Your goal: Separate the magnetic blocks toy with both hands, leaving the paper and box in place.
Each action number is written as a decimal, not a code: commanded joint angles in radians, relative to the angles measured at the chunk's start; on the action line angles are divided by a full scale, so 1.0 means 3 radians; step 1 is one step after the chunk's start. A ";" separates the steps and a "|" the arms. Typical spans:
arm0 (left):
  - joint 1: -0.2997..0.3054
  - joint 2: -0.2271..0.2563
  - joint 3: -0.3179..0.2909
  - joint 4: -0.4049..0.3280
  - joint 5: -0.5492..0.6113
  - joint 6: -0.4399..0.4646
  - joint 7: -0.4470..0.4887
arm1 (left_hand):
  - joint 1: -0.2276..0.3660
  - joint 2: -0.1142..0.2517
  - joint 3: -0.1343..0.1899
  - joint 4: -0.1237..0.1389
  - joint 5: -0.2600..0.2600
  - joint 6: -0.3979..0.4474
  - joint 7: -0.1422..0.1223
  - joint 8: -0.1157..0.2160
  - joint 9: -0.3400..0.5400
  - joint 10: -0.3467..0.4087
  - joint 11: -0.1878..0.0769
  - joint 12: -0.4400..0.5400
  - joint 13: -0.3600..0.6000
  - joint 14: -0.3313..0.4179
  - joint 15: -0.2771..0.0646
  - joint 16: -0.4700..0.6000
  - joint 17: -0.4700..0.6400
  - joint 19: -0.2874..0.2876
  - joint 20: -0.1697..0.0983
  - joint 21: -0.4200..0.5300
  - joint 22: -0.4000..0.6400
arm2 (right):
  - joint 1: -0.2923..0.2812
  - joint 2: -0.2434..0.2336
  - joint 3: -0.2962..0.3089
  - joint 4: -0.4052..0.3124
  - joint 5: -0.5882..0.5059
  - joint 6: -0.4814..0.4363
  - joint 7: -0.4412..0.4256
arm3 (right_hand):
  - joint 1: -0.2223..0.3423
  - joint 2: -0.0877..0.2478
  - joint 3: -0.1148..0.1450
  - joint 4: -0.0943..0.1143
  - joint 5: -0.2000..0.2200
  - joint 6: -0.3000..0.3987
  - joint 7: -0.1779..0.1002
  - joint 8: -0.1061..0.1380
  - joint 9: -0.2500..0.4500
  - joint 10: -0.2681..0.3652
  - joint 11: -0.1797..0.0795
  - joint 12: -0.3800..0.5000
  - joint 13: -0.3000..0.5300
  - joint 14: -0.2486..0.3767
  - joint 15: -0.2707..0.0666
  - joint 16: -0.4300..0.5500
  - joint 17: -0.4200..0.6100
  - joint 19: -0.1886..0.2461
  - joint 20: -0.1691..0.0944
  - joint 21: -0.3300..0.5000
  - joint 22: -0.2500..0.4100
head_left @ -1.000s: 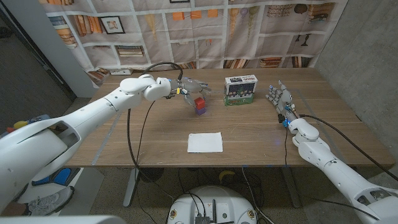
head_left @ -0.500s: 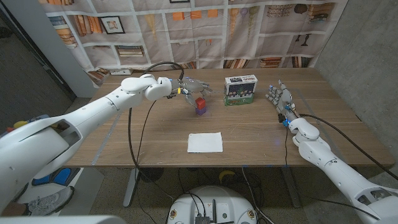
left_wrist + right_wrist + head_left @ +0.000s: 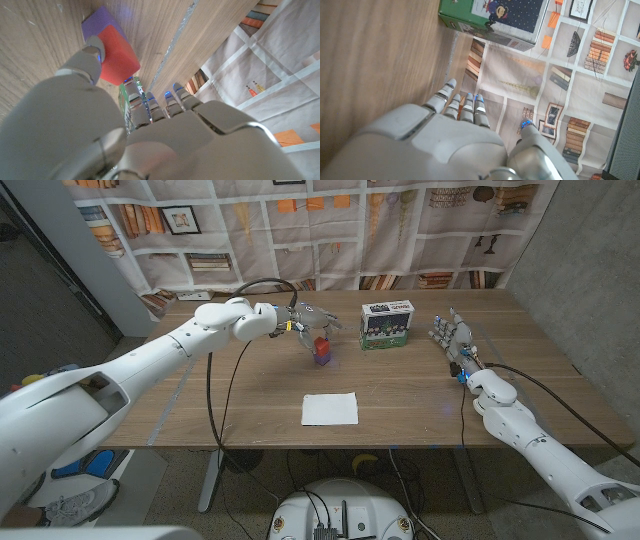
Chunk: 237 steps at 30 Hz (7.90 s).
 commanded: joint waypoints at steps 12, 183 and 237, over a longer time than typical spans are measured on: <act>0.0409 0.0226 -0.0371 -0.0631 -0.0116 0.0531 -0.0144 | 0.0056 0.0084 -0.0074 0.0009 0.0001 0.0699 -0.0029 0.0223 0.0011 0.0159 -0.0012 0.0029 0.0008 0.0152 -0.0171 0.0017 0.0009 0.0153 -0.0004 0.0027 0.0020 | -0.0072 -0.0075 0.0012 -0.0101 -0.0015 -0.0019 0.0012 | -0.0025 0.0032 0.0030 -0.0004 -0.0013 0.0034 0.0002 0.0012 0.0009 0.0031 0.0002 0.0007 0.0003 0.0021 -0.0007 0.0034 -0.0007 0.0026 -0.0010 0.0019 0.0007; 0.1988 -0.0320 -0.1194 -0.1213 -0.4462 0.1351 0.0777 | 0.0206 0.0336 -0.0344 0.0028 0.0073 0.0852 0.0037 0.0119 0.0023 0.0115 0.0161 -0.0055 0.0011 0.0062 0.0049 -0.0039 0.0012 0.0278 0.0092 -0.0009 0.0035 | -0.0585 -0.1083 -0.0210 -0.1574 -0.1493 0.0405 0.0191 | 0.1621 -0.0603 0.0266 -0.0671 -0.0138 -0.0572 -0.0258 0.0047 0.0099 -0.0715 0.0209 -0.0021 0.0116 -0.0463 0.0457 -0.0011 -0.0039 -0.0397 0.0379 -0.0028 0.0023; 0.1766 -0.0571 -0.0976 -0.0888 -0.4618 0.1398 0.0642 | 0.0218 0.0371 -0.0405 0.0023 0.0080 0.0862 0.0024 0.0101 0.0033 0.0101 0.0173 -0.0044 0.0011 0.0051 0.0057 -0.0029 0.0012 0.0266 0.0099 -0.0005 0.0036 | -0.0549 -0.0853 -0.0292 -0.1649 -0.1901 0.0209 -0.0326 | 0.1907 -0.0609 0.0278 -0.0663 -0.0167 0.0223 -0.0321 0.0528 0.0230 -0.0456 0.0126 0.0123 0.0124 -0.0148 0.0328 0.0185 0.0039 -0.0059 0.0261 0.0071 0.0025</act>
